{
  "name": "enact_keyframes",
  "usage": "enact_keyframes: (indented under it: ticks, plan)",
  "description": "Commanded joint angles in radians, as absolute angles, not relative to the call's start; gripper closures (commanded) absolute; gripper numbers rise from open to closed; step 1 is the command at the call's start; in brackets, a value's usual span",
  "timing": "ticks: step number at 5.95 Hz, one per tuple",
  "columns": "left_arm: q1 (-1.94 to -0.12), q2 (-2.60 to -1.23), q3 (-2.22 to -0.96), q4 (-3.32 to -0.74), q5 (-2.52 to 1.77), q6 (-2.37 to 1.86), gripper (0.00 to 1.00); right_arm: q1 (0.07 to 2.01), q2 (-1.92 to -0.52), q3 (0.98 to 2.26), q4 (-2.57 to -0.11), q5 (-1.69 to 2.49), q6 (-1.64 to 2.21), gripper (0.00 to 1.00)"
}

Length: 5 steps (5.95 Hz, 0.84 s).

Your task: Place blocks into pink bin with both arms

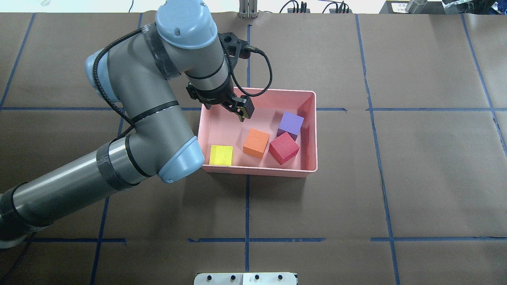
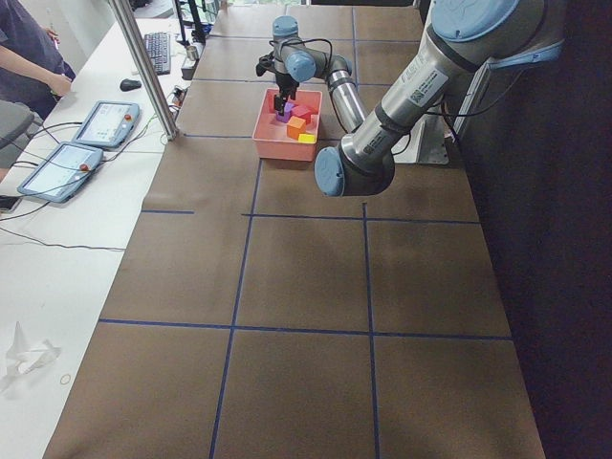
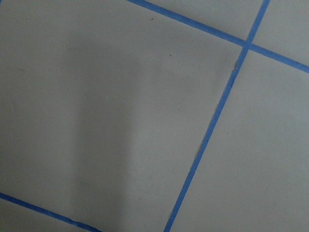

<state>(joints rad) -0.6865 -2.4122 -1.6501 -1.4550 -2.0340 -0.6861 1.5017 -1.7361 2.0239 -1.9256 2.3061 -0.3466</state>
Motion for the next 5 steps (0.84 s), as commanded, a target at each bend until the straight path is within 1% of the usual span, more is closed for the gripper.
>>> enact_keyframes:
  ticks: [1,3,4,5]
  plan:
    - [-0.797,-2.254,-1.709,-1.441,-2.071,-0.439,0.00,1.540,-1.772,2.017,-1.927,2.306,-0.359,0.00]
    - [-1.004,-2.107,-1.709,-1.428,-2.178,-0.069,0.00,1.545,-1.770,1.993,-1.927,2.318,-0.348,0.00]
    - [-1.116,-1.994,-1.709,-1.428,-2.254,0.004,0.00,1.545,-1.760,1.977,-1.927,2.318,-0.342,0.00]
    - [-1.225,-1.847,-1.709,-1.440,-2.307,0.011,0.00,1.545,-1.758,1.971,-1.925,2.322,-0.342,0.00]
